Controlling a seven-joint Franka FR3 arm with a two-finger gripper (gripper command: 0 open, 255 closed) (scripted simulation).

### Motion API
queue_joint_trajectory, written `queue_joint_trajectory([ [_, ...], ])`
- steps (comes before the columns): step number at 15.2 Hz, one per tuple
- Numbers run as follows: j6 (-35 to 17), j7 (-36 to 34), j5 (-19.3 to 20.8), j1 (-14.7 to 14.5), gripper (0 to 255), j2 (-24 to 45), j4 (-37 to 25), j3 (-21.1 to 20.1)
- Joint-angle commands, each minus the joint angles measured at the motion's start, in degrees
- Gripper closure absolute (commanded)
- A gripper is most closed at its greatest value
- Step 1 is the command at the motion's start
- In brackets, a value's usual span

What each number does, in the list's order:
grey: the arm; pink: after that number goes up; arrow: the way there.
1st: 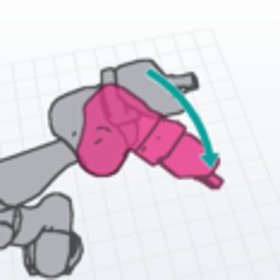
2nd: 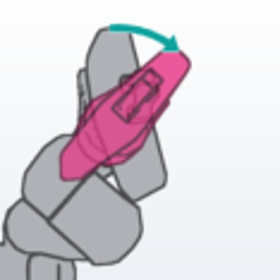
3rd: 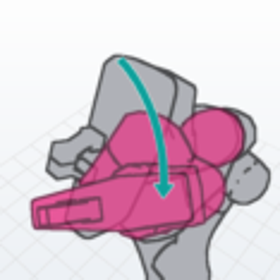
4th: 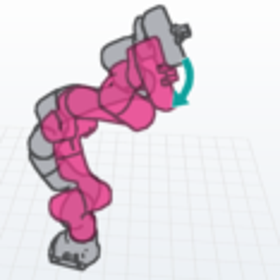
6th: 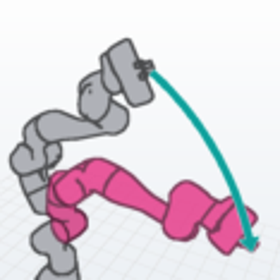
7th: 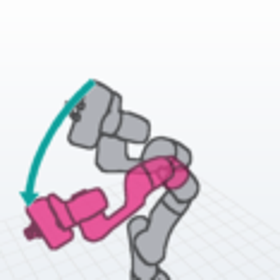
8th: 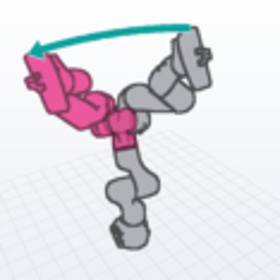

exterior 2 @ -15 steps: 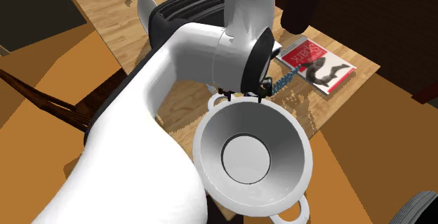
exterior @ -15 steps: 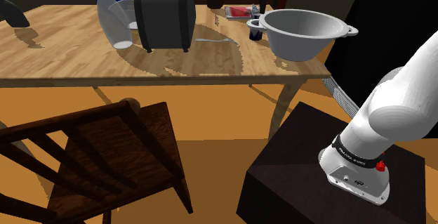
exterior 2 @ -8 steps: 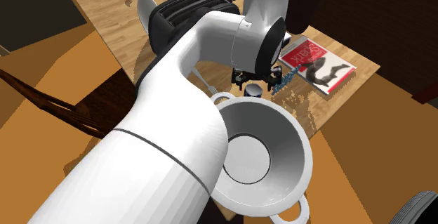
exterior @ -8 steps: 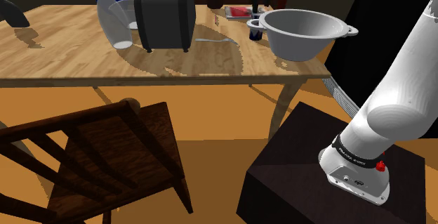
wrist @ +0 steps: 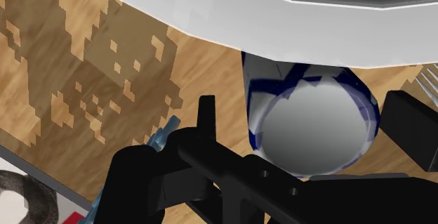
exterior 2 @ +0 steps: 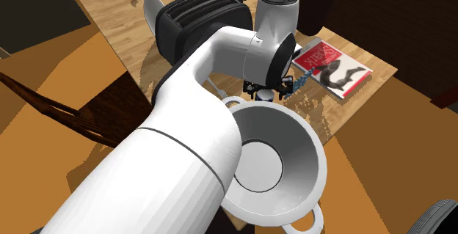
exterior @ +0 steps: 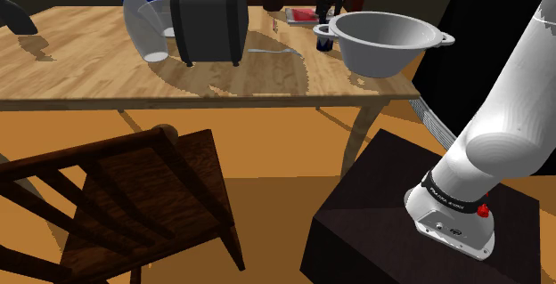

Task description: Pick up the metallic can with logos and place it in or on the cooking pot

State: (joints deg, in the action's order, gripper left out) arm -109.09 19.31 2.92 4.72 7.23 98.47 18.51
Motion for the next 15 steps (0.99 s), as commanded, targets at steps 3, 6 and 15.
queue_joint_trajectory([
  [3, -0.15, -0.03, 0.01, -0.01, 0, -0.01, 0.14, -0.01],
  [6, -0.14, -0.03, 0.01, -0.01, 255, -0.02, 0.14, -0.01],
  [15, -0.15, -0.03, 0.01, -0.01, 255, -0.01, 0.14, -0.01],
])
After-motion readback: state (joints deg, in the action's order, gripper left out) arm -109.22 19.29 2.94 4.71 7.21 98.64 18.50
